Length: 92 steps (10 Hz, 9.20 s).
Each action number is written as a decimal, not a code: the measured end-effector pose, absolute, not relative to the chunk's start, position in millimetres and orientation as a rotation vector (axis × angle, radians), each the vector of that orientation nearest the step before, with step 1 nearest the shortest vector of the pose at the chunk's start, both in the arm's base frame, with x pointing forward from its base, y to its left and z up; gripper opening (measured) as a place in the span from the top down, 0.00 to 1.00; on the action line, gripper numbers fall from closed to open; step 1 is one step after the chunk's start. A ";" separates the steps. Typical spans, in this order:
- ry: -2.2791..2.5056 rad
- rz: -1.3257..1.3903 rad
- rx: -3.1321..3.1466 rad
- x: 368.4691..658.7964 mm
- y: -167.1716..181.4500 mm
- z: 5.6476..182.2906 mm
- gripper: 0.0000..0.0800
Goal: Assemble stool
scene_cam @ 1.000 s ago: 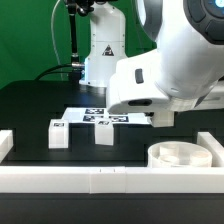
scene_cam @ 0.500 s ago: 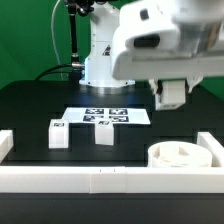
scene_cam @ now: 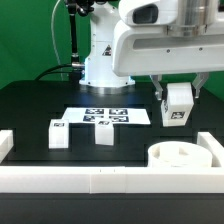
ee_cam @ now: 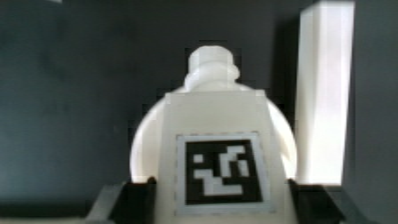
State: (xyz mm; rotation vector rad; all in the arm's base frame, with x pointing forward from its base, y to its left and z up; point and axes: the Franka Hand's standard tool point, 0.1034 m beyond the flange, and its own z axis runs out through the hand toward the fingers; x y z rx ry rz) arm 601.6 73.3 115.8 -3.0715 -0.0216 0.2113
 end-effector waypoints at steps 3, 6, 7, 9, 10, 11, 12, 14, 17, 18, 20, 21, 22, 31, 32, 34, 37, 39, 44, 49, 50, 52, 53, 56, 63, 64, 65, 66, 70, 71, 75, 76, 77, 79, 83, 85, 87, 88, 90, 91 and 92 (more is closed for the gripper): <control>-0.020 -0.160 -3.060 613.6 100.3 133.4 0.58; -0.020 -0.526 -3.002 622.5 104.1 130.5 0.58; -0.040 -0.667 -2.965 616.8 112.9 124.5 0.58; -0.072 -0.683 -2.961 614.7 117.9 114.8 0.58; -0.084 -0.675 -2.963 612.9 120.0 109.8 0.58; -0.098 -0.669 -2.967 611.7 119.8 106.5 0.58; -0.120 -0.665 -2.973 611.2 117.7 103.8 0.58; -0.165 -0.664 -2.985 611.8 110.5 101.2 0.58; -0.186 -0.666 -2.990 613.4 107.2 101.4 0.58; -0.187 -0.664 -2.991 613.9 107.3 99.6 0.58; -0.190 -0.656 -2.992 614.0 108.6 94.3 0.58; -0.196 -0.652 -2.993 613.8 110.2 91.8 0.58; -0.202 -0.652 -2.993 614.9 110.0 90.4 0.58; -0.213 -0.724 -2.975 609.6 112.3 87.2 0.38; -0.213 -0.725 -2.975 609.6 112.3 87.3 0.25; -0.217 -0.732 -2.974 611.0 111.4 90.9 0.20; -0.204 -0.711 -2.982 612.9 106.6 99.9 0.19; -0.199 -0.669 -2.992 616.2 104.3 113.3 0.19; -0.198 -0.635 -2.998 613.9 105.4 107.1 0.19; -0.012 -0.184 -3.050 602.9 114.5 107.1 0.19; -0.015 -0.052 -3.059 597.8 114.3 106.7 0.19; 0.131 0.008 -3.074 599.9 120.9 108.9 0.19; 0.241 0.014 -3.068 598.0 128.9 108.3 0.19; 0.157 -0.025 -3.058 604.9 133.0 111.9 0.19; 0.250 -0.031 -3.055 606.7 122.2 92.4 0.19; 0.244 -0.030 -3.057 606.2 121.9 88.8 0.19; 0.235 -0.026 -3.058 605.7 120.9 87.1 0.19; 0.227 -0.026 -3.059 605.7 120.5 86.7 0.19; 0.196 -0.025 -3.062 605.2 121.0 85.9 0.19; 0.196 -0.025 -3.062 605.2 121.0 85.9 0.19; 0.225 -0.023 -3.059 605.1 121.4 85.9 0.30; 0.224 -0.023 -3.059 605.1 121.4 85.9 0.30; 0.225 -0.023 -3.059 605.2 121.4 85.9 0.53; 0.225 -0.024 -3.059 605.2 121.4 86.0 0.58; 0.252 -0.023 -3.057 605.2 121.4 86.0 0.58; 0.531 0.001 -2.993 604.5 123.0 85.6 0.58; 0.828 0.016 -2.904 604.7 123.6 85.1 0.58; 1.031 0.026 -2.824 605.1 123.8 84.8 0.58; 1.257 0.034 -2.723 605.1 126.3 84.9 0.58; 1.323 0.041 -2.688 605.3 126.4 84.9 0.58; 1.414 0.050 -2.640 605.2 126.9 85.0 0.58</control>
Offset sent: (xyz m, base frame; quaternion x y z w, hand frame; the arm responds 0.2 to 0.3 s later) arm 0.0000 0.0000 0.0000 0.0000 0.1938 0.0000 0.9810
